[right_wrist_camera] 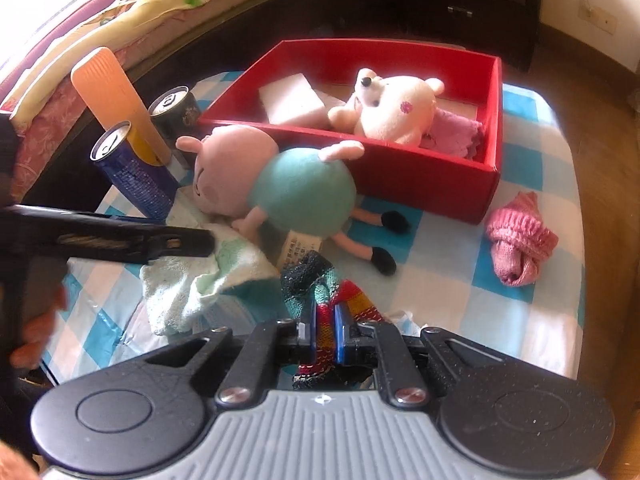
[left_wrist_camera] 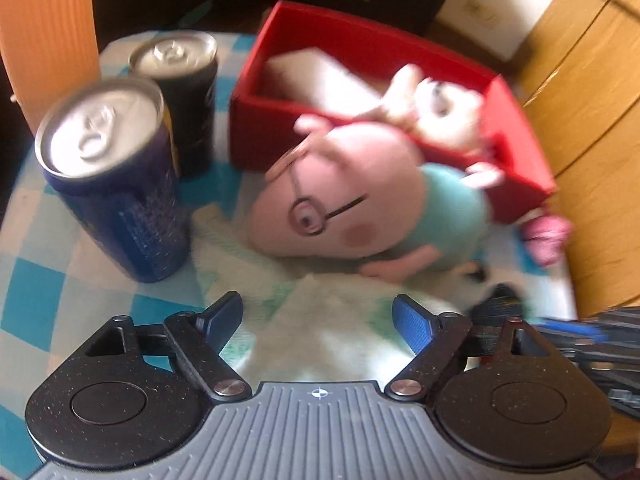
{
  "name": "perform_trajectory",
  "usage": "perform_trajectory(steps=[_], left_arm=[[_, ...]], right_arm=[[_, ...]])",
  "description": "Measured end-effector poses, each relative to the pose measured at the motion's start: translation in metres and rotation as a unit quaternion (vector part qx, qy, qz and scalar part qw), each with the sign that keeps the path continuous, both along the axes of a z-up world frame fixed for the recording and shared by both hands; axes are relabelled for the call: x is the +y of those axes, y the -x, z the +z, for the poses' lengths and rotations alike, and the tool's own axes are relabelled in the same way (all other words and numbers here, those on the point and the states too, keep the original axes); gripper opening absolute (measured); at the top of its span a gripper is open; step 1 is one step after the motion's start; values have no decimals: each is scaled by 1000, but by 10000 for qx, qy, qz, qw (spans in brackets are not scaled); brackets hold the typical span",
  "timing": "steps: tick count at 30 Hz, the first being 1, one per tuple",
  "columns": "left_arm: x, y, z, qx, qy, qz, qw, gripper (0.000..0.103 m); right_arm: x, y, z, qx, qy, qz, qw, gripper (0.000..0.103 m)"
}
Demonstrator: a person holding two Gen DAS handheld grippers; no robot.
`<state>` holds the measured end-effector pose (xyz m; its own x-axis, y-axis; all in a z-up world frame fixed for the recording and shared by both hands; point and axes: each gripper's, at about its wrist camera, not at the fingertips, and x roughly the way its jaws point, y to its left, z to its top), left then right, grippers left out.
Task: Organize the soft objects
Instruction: 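Grasp the green-white towel with the left tool while the right tool grasps the striped knit hat, then carry the towel and striped hat over the red box with both tools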
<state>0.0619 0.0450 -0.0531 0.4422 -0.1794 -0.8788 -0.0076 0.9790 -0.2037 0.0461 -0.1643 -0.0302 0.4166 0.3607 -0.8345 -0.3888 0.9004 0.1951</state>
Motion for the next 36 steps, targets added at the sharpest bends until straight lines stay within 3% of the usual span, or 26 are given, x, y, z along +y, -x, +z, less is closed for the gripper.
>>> perform_trajectory(steps=[3, 5, 6, 7, 8, 10, 11, 14, 17, 23, 36], left_arm=[[-10, 1, -13, 29, -157, -124, 9998, 88], [-17, 4, -14, 73, -394, -271, 9988, 86], [-18, 6, -13, 103, -441, -255, 9986, 78], [-17, 7, -11, 120, -473, -242, 9985, 61], [-15, 7, -8, 167, -446, -229, 9986, 53], [-4, 8, -4, 326, -60, -170, 9993, 20], [0, 12, -3, 413, 134, -217, 9988, 20], [5, 23, 5, 340, 154, -236, 9990, 18], [12, 35, 30, 63, 470, -177, 9987, 17], [24, 46, 76, -611, 747, -61, 9953, 17], [1, 22, 109, -1073, 924, -143, 9898, 18]], right_arm=[[-3, -1, 1, -38, -30, -32, 10000, 0], [-4, -2, 3, -51, -53, -60, 10000, 0], [-4, -2, 3, -60, -59, -62, 9999, 0], [-5, -2, 4, -74, -70, -74, 9999, 0], [-5, -2, 5, -87, -81, -78, 9999, 0], [-4, -1, 7, -124, -117, -75, 9998, 0], [-5, -1, 8, -133, -142, -83, 9998, 0], [-6, 0, 11, -146, -220, -122, 9996, 0], [-7, 0, 16, -228, -287, -176, 9992, 0], [-7, 0, 29, -400, -470, -267, 9977, 0], [-9, -2, 64, -882, -763, -400, 9924, 0]])
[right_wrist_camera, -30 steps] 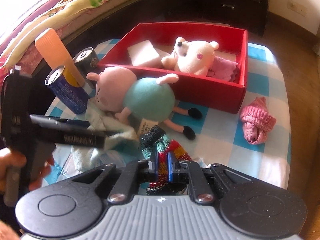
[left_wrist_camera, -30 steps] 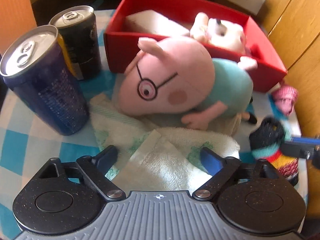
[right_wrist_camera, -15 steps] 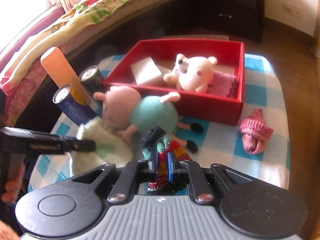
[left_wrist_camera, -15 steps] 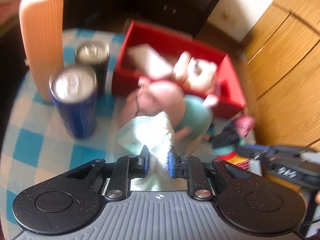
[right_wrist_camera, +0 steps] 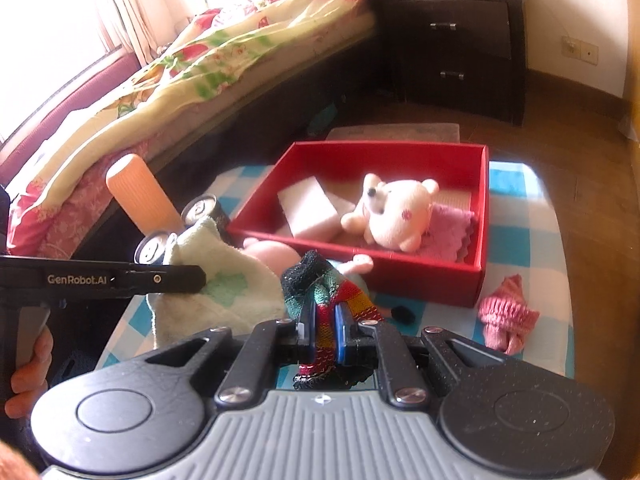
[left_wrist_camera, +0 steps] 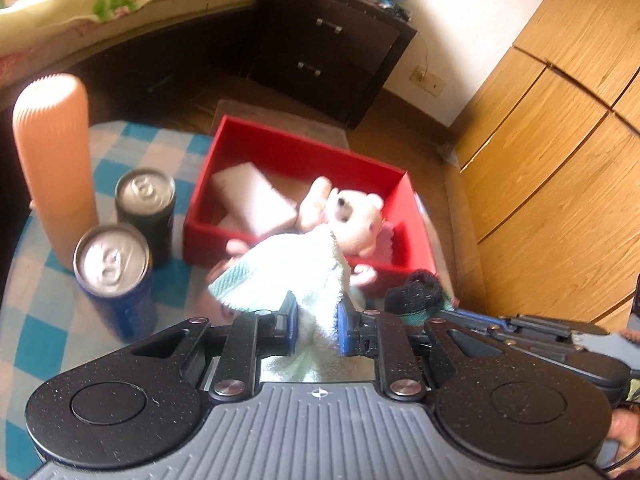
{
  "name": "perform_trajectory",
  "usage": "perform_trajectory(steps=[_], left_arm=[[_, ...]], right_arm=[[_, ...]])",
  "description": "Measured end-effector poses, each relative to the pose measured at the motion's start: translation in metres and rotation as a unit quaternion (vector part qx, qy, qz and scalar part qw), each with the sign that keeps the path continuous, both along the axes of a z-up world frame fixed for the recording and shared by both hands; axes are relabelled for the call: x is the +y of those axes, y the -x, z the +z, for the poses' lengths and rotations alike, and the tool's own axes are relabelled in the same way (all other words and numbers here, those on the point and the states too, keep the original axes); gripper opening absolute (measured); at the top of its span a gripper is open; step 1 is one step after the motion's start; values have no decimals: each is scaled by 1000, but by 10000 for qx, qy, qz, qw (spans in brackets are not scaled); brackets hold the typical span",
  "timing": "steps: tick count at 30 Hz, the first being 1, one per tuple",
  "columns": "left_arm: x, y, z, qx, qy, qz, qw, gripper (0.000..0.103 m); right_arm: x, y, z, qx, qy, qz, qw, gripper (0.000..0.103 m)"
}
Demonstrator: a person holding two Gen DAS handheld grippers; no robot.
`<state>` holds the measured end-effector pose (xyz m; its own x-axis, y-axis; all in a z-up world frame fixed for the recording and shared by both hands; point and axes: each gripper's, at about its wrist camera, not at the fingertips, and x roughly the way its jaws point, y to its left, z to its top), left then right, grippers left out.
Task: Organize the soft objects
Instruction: 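Carry the towel and striped hat over the red box with both tools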
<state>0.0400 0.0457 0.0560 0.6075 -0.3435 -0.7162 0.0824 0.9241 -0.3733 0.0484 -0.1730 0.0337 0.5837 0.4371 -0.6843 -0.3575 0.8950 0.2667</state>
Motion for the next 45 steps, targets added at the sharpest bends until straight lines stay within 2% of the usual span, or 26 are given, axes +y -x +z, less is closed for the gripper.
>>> perform_trajectory(steps=[15, 24, 34, 45], left_arm=[[-19, -39, 14, -378, 49, 14, 9993, 19], [-24, -63, 17, -491, 45, 7, 9988, 20], [-33, -91, 35, -829, 32, -28, 9965, 23], [-33, -114, 21, -732, -92, 29, 9973, 23]], right_arm=[[-14, -27, 17, -257, -298, -486, 9980, 0], [-17, -57, 22, -350, -306, -662, 9967, 0], [-25, -80, 27, -483, -308, -888, 9944, 0], [-22, -104, 21, -431, -239, -982, 9939, 0]])
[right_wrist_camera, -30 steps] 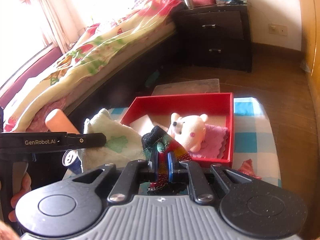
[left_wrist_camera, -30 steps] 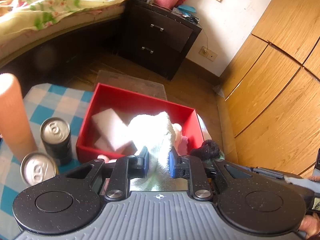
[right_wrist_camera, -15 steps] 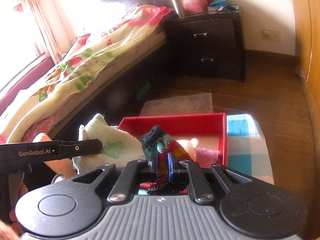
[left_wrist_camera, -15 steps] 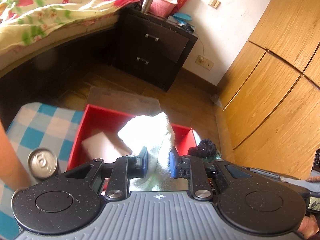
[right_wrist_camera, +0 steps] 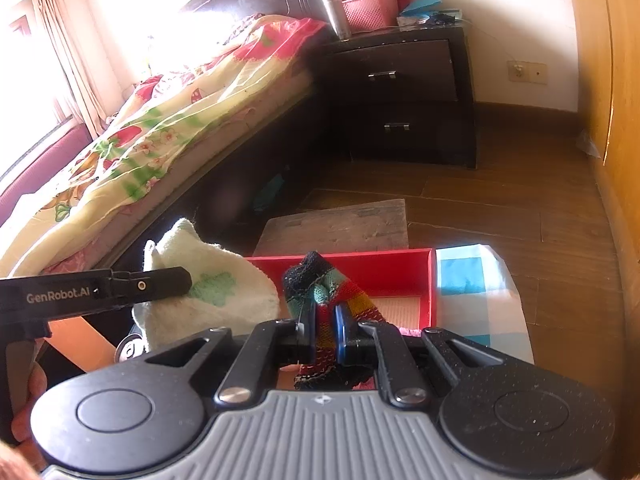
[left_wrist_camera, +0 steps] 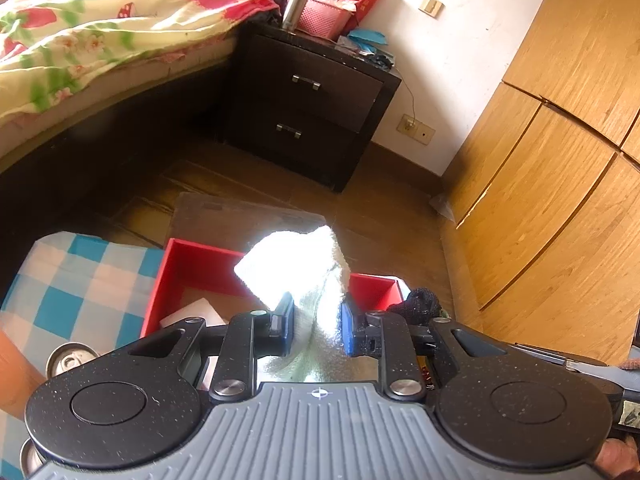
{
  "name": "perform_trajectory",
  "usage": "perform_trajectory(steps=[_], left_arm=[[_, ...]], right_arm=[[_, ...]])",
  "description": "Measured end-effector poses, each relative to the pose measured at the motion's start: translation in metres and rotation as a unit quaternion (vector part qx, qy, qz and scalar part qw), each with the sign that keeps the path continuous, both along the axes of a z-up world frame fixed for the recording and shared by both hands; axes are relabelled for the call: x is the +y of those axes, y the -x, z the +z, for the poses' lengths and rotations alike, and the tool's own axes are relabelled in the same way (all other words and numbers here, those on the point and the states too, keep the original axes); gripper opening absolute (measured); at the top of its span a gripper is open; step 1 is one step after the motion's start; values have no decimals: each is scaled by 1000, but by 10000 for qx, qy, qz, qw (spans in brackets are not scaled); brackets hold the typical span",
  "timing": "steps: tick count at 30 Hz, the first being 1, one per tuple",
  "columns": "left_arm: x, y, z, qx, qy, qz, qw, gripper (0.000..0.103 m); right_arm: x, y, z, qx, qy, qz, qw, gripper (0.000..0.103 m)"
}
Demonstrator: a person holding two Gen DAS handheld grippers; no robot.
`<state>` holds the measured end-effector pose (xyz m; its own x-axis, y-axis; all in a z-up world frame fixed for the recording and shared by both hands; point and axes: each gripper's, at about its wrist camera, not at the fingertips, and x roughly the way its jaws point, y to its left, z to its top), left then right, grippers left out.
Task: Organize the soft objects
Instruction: 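Carry the towel and striped hat over the red box with both tools, then drop the towel and striped hat into the red box by opening both tools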
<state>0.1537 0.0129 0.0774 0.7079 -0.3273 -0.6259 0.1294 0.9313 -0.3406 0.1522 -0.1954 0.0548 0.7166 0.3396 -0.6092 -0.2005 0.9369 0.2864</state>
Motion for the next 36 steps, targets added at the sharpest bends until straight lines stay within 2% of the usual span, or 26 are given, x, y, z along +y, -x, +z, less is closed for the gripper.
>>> perform_trajectory(steps=[10, 27, 30, 32, 33, 34, 36], left_arm=[[4, -17, -10, 69, -206, 125, 9997, 23], [6, -38, -28, 223, -254, 267, 9991, 25], [5, -39, -28, 208, -271, 265, 9991, 30], [3, -38, -27, 166, -299, 207, 9992, 39], [2, -37, -26, 139, -312, 220, 9992, 50], [2, -36, -26, 97, -336, 239, 9991, 59], [0, -33, -24, 37, -406, 246, 9989, 60]], right_arm=[[9, -18, -7, 2, 117, 17, 9999, 0], [19, -40, -29, 137, 149, 48, 9998, 0], [19, -41, -30, 156, 154, 28, 9998, 0], [19, -41, -29, 157, 173, 21, 9997, 0], [19, -41, -29, 149, 172, 1, 9997, 1], [19, -41, -29, 145, 166, -5, 9998, 5], [18, -40, -28, 145, 146, -24, 9998, 12]])
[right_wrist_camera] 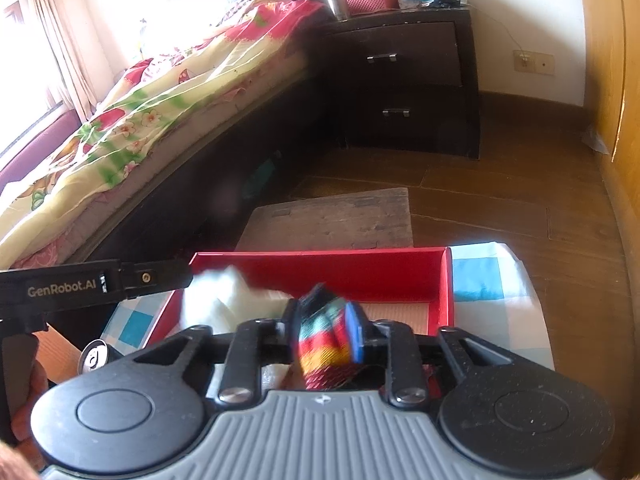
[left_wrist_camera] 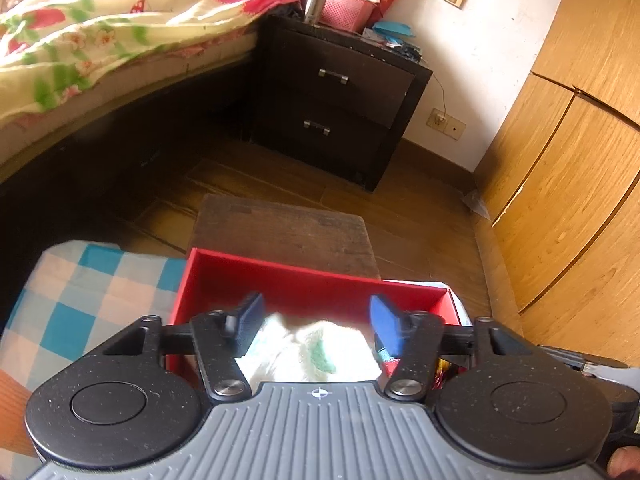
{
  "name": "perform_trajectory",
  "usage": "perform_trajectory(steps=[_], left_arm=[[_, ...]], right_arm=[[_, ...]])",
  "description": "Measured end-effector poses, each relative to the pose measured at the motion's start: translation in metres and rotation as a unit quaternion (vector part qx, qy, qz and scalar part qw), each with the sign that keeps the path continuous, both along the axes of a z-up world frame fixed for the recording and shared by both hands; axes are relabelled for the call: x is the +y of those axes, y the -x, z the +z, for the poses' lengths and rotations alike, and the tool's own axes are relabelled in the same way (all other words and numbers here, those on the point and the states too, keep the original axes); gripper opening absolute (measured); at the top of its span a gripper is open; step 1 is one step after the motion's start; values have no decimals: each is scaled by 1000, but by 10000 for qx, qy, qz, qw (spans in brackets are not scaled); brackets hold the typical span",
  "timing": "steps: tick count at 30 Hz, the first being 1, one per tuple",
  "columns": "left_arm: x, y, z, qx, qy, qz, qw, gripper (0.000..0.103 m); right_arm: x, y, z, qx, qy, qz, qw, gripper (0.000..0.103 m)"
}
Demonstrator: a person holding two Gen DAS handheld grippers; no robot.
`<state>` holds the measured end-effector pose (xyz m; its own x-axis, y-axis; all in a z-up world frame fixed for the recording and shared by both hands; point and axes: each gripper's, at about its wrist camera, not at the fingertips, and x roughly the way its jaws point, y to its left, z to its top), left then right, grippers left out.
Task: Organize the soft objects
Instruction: 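Drop the towel and striped hat into the red box by opening both tools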
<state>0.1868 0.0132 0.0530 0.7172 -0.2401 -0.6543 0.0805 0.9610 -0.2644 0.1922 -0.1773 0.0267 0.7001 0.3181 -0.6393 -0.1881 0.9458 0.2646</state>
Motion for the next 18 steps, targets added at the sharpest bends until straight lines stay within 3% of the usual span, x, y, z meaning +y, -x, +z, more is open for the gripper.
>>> perform_trajectory(steps=[9, 18], left_arm=[[-9, 29, 2, 107, -151, -171, 9997, 64], [-17, 62, -10, 298, -252, -438, 9983, 64]], right_arm=[[0, 18, 14, -76, 48, -33, 10000, 24], [1, 49, 20, -16, 211, 84, 9997, 24]])
